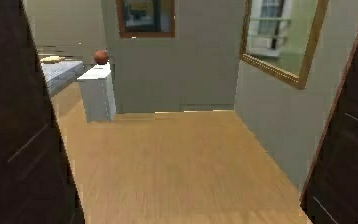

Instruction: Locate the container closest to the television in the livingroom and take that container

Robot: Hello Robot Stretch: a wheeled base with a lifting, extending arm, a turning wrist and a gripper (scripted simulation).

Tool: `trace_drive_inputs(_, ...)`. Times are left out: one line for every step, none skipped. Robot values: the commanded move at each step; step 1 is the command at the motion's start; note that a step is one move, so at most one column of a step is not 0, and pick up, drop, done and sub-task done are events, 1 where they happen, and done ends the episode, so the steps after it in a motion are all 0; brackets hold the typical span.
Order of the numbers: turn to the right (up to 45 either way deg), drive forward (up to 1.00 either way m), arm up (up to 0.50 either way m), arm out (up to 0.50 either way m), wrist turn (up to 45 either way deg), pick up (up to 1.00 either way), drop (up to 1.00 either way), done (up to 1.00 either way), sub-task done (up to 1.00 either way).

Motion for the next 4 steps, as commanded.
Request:
trace_drive_inputs(0.0, 0.5, 0.0, 0.0, 0.0, 0.0, 0.0, 0.0, 0.0)
trace_drive_inputs(-24.0, 0.0, 0.0, 0.0, 0.0, 0.0, 0.0, 0.0, 0.0)
trace_drive_inputs(0.0, 0.95, 0.0, 0.0, 0.0, 0.0, 0.0, 0.0, 0.0)
trace_drive_inputs(-3.0, 0.0, 0.0, 0.0, 0.0, 0.0, 0.0, 0.0, 0.0)
